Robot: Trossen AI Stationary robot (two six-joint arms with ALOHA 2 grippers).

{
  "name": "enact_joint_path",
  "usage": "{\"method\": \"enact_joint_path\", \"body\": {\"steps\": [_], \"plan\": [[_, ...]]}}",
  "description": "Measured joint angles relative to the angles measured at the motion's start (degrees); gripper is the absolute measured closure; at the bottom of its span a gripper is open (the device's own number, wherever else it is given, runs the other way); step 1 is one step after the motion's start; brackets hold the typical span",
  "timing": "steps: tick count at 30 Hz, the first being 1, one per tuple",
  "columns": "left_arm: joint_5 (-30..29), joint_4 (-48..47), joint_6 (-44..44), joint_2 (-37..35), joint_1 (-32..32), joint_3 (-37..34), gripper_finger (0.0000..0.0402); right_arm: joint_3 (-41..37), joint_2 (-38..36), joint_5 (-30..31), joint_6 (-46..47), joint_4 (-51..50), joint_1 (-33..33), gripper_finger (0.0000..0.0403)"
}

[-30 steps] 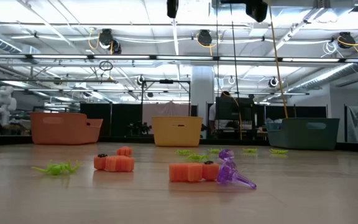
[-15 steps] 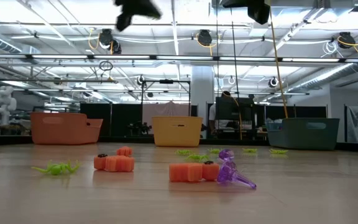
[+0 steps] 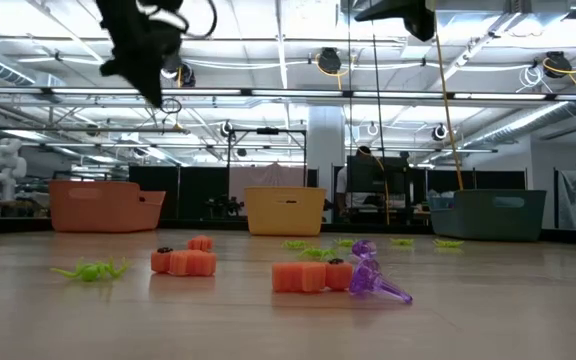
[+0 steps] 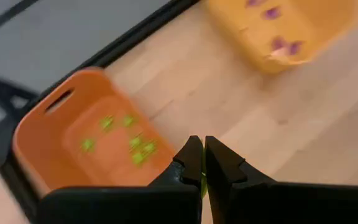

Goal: Sort Halloween decoration
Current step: Put the green spider toy into the orange bin, then put the purple witch hat toy into the yellow bin

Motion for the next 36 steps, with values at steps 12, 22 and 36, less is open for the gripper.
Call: {"method": "enact_joint_path", "body": {"steps": [12, 22, 36], "plan": [[0.0, 1.5, -0.1, 1.8, 14.4, -12.1, 0.0398, 0.0, 0.0, 0.4, 7.1, 0.1, 0.0, 0.0213], [-1.5, 9.1, 1.4, 2.4, 21.4, -17.2, 0.0332, 0.0, 0.7, 0.5, 13.2, 0.5, 0.1, 0.0213], [14.5, 11.9, 0.8, 2.3, 19.7, -14.3, 0.0247, 0.0, 2.4, 0.4, 13.3, 6.4, 0.1, 0.0213]]}}
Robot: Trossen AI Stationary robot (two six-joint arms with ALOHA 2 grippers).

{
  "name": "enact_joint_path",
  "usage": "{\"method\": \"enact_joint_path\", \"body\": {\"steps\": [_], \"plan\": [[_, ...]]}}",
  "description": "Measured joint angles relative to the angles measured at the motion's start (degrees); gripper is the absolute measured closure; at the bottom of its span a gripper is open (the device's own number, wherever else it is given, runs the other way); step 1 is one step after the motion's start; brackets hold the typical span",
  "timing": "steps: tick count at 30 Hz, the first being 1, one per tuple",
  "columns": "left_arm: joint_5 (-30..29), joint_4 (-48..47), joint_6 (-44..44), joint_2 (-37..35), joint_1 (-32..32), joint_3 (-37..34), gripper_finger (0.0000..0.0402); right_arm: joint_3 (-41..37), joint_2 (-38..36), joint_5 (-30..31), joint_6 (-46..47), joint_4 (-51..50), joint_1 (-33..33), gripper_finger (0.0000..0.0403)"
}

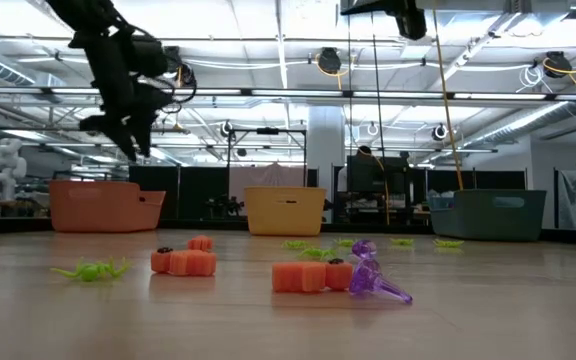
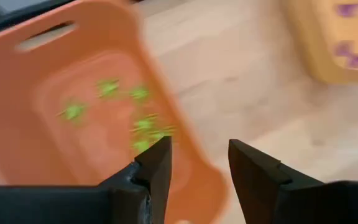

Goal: Sort Halloween decoration
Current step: Put the purple witch hat toy into the yellow bin

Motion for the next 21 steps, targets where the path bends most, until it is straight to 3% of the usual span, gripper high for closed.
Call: {"method": "enact_joint_path", "body": {"steps": [8, 21], "plan": [[0.6, -0.5, 0.8, -2.3, -11.4, 5.6, 0.0246, 0.0, 0.0, -0.1, -4.2, -0.1, 0.0, 0.0213], [0.1, -0.4, -3.8, -4.9, -37.6, 6.6, 0.0246, 0.0, 0.0, 0.1, -4.6, -4.1, 0.0, 0.0213]]}}
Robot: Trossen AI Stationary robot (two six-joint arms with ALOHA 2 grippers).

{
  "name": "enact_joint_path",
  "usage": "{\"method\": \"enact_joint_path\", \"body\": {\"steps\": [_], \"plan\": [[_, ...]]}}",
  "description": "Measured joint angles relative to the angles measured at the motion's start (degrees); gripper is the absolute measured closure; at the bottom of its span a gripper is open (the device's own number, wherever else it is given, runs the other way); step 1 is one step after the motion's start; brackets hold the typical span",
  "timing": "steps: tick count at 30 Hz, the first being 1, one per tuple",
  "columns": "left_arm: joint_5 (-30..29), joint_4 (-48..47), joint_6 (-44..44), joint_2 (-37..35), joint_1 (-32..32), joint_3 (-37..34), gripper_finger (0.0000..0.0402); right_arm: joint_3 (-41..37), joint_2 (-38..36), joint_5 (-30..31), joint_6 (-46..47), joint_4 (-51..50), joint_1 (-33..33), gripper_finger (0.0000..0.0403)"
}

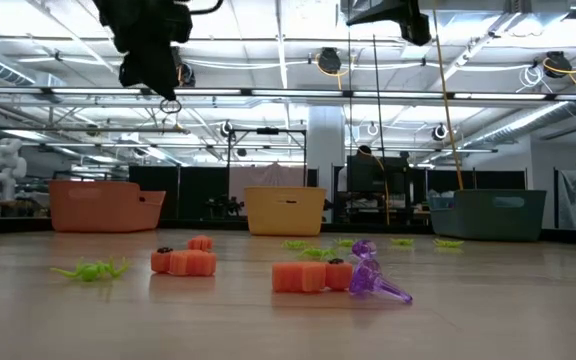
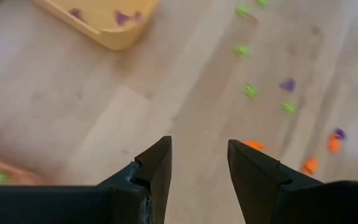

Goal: Sort Halloween decoration
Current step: Put the purple witch hat toy into the yellow bin

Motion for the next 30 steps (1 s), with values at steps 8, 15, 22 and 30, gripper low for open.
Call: {"method": "enact_joint_path", "body": {"steps": [8, 15, 22, 30], "plan": [[-0.9, -0.2, -4.8, 0.3, -11.0, -0.1, 0.0246, 0.0, 0.0, 0.0, 1.4, -2.8, 0.0, 0.0213], [-1.3, -2.1, -9.3, 0.6, -19.4, -1.8, 0.0246, 0.0, 0.0, 0.0, 1.7, -3.0, 0.0, 0.0213], [-1.2, -2.1, -23.5, 0.7, -26.8, -8.1, 0.0246, 0.0, 0.0, 0.0, 1.7, -3.7, 0.0, 0.0213], [-1.9, -2.1, -50.3, 0.7, -35.0, -14.4, 0.0246, 0.0, 0.1, 0.0, 1.6, -3.9, 0.0, 0.0213]]}}
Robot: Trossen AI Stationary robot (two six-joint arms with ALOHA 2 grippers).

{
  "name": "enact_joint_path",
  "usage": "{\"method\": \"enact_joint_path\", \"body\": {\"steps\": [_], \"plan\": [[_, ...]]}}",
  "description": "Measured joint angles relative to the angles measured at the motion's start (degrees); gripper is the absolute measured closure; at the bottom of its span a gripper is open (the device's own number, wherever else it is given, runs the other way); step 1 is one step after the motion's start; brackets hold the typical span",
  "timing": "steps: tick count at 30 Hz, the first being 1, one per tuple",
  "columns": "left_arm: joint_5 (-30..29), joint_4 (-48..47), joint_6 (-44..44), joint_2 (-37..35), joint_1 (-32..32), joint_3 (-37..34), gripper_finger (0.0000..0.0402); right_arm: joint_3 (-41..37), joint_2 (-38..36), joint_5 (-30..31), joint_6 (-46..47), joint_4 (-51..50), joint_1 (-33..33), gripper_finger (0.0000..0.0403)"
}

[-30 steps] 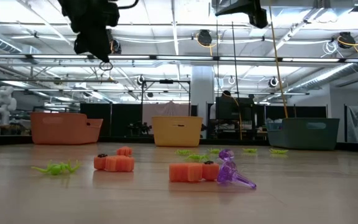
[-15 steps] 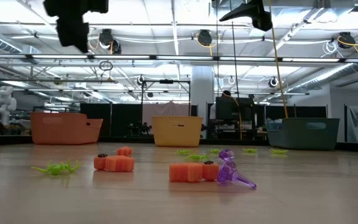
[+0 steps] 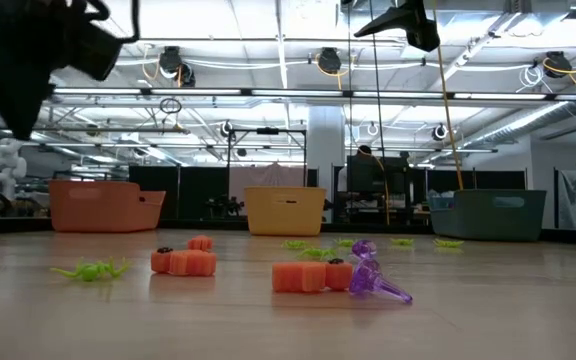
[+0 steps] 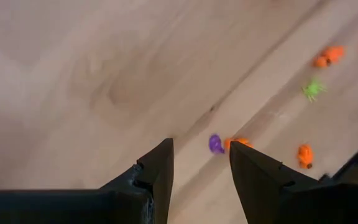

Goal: Sort Halloween decoration
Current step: Put the purple witch hat toy into the yellow bin

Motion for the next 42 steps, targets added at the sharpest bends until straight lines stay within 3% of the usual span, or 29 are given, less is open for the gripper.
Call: {"method": "enact_joint_path", "body": {"steps": [8, 18, 26, 42], "plan": [[2.1, 0.9, -20.0, 0.0, -5.4, -0.5, 0.0253, 0.0, 0.0, -1.4, 0.0, -0.2, 0.3, 0.0213], [-0.1, 8.3, -32.0, 3.8, -14.1, -0.4, 0.0274, 0.0, 0.0, -3.4, 1.5, -0.8, 3.6, 0.0213], [-1.8, 9.8, -35.6, 11.4, -18.2, -0.4, 0.0275, 0.0, 0.0, -3.3, 1.5, -0.8, 4.9, 0.0213], [-3.9, 16.9, -35.5, 20.7, -18.7, -0.4, 0.0275, 0.0, 0.0, -3.3, 2.6, -0.8, 4.9, 0.0213]]}}
